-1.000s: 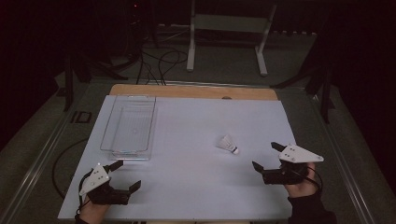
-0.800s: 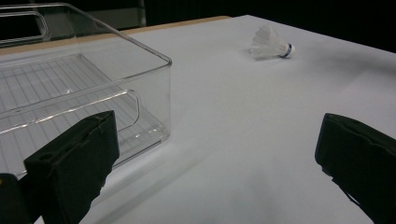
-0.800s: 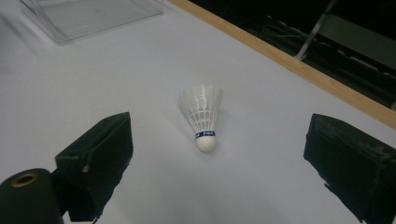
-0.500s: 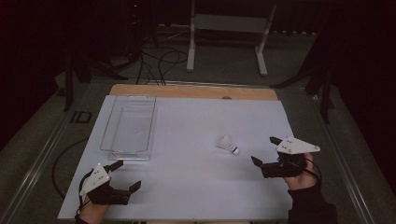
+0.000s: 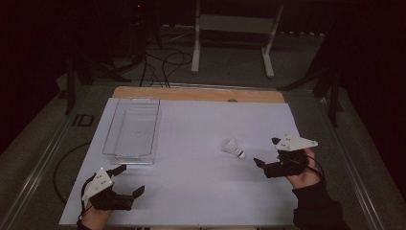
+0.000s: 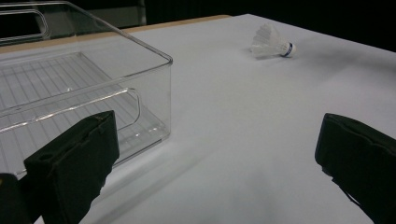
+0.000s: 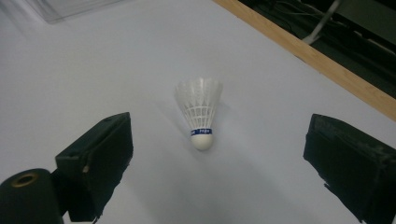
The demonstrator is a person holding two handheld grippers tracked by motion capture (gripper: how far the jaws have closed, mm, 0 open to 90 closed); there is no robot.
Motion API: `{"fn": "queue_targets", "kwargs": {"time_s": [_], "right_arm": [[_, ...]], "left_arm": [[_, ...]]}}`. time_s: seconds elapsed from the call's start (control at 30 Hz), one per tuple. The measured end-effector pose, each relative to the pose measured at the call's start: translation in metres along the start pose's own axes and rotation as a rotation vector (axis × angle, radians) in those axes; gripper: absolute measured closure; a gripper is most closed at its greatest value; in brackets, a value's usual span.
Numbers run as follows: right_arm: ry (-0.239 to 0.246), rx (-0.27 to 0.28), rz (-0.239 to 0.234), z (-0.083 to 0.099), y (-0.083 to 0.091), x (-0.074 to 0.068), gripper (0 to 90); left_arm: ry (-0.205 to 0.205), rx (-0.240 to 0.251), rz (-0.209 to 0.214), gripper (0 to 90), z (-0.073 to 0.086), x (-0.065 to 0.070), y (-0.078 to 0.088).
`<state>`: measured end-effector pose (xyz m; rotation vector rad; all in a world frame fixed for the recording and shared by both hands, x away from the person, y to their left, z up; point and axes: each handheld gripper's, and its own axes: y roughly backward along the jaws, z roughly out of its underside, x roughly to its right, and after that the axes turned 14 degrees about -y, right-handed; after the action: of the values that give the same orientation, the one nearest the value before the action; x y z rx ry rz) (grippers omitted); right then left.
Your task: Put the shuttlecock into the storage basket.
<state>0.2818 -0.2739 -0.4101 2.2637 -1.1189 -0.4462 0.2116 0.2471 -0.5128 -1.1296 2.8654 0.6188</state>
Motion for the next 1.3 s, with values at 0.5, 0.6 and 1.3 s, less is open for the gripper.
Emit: {"fn": "queue_targets", "kwargs": {"time_s": [0.5, 0.6, 1.3], "right_arm": [[0.017, -0.092, -0.013, -0.004, -0.019, 0.000, 8.2], [0.016, -0.121, -0.013, -0.005, -0.024, 0.000, 8.2], [-0.022, -0.316, -0.044, -0.005, -0.051, 0.013, 8.1]], "left_arm": [[-0.001, -0.002, 0.001, 0.5, 0.000, 0.000, 0.000], [0.005, -0.001, 0.002, 0.5, 0.000, 0.000, 0.000], [0.004, -0.001, 0.004, 0.5, 0.000, 0.000, -0.001]]}}
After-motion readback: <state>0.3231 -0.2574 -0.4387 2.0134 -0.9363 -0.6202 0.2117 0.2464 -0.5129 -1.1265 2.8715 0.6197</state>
